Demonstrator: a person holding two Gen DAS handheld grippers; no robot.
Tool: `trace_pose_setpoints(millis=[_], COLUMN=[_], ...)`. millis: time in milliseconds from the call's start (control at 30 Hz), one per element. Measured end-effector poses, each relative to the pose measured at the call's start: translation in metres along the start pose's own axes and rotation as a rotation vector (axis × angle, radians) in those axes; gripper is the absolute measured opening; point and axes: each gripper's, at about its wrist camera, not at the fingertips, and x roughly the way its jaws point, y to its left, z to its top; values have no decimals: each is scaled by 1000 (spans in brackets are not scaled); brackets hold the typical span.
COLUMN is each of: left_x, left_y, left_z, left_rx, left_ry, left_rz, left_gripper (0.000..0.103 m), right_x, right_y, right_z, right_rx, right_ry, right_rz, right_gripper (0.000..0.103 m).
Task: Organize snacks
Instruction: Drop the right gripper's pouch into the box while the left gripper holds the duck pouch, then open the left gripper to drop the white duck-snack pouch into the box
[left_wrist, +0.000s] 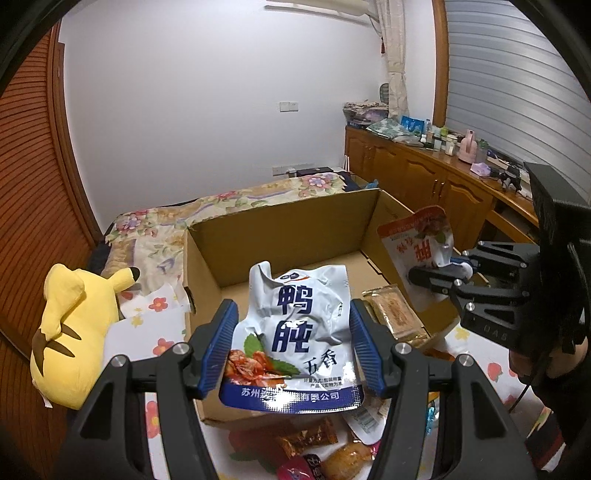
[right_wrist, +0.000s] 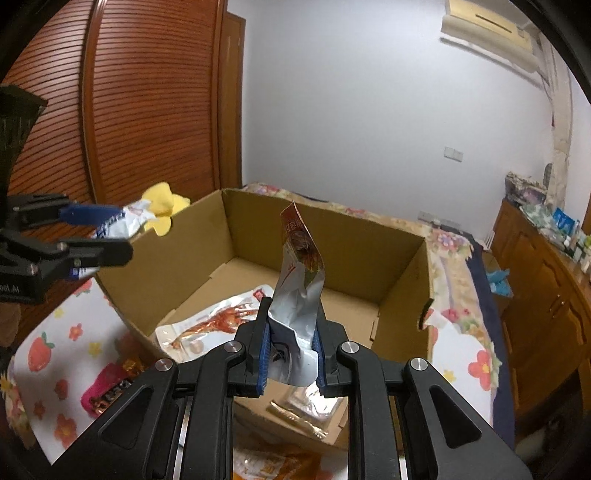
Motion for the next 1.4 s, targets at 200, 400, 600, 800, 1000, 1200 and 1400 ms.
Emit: trace_pose_setpoints(millis=[200, 400, 600, 800, 1000, 1200, 1400], left_x=[11, 20, 34, 44, 53, 59, 62], left_y=[4, 3, 4, 2, -1, -5, -8], left_z=[4, 7, 9, 10, 12, 12, 11], left_rx=[-4, -8, -12, -11, -5, -1, 7], left_ry=[12, 23, 42, 58, 72, 88, 110], left_rz=[2, 4, 7, 13, 21, 35, 33], left_gripper=[60, 60, 60, 60, 61, 62, 63], right_x=[9, 16, 19, 15, 7, -4, -10], right_y=[-1, -2, -8, -12, -15, -16, -18], right_z=[1, -1, -2, -2, -6, -12, -15], right_rx=[-13, -19, 9, 23, 44, 47, 55], right_ry=[32, 51, 59, 47, 37, 27, 28], right_rz=[-3, 2, 18, 23, 27, 17, 10], right_gripper=[18, 18, 19, 24, 34, 40, 44])
